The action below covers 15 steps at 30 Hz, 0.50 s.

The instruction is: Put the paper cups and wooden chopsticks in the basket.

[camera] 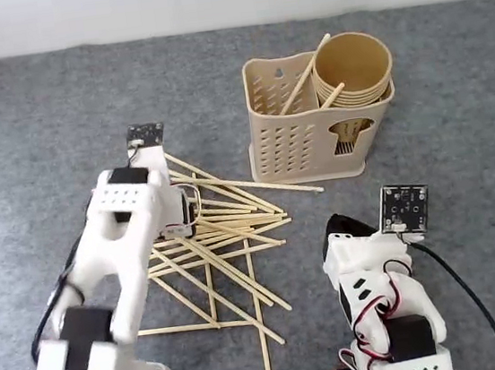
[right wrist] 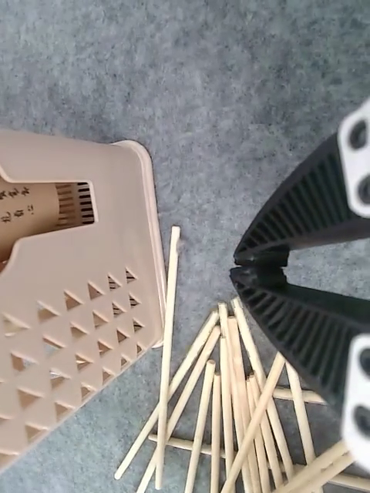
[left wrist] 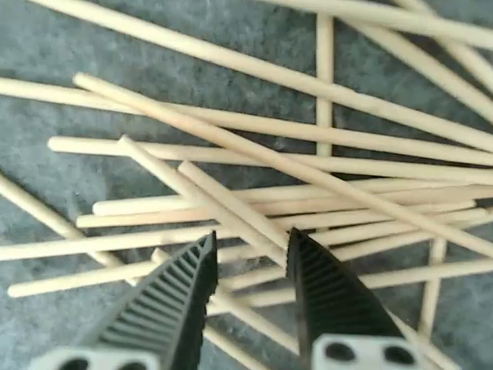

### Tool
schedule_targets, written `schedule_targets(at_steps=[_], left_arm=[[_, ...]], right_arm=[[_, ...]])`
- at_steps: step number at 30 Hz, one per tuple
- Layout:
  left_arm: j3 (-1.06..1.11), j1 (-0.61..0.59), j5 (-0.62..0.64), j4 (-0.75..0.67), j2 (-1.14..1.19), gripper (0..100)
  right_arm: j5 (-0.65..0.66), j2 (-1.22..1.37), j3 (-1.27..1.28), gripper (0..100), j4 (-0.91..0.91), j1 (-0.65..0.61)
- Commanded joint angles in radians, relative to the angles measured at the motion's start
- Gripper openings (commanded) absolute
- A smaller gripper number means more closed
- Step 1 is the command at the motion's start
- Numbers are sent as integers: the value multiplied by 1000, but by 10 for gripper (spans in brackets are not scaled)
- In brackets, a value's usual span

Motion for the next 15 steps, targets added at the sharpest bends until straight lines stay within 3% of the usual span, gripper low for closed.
schedule_targets(at_steps=[1,8,15], left_arm=[[-74,2,3,8,80,145],[-82,-20,-3,3,97,23],[-77,-25,-55,9,97,13]], right_arm=[[-9,-7,-9,9,5,1],[-11,-7,-9,9,4,-1],[-11,-7,-9,9,4,-1]])
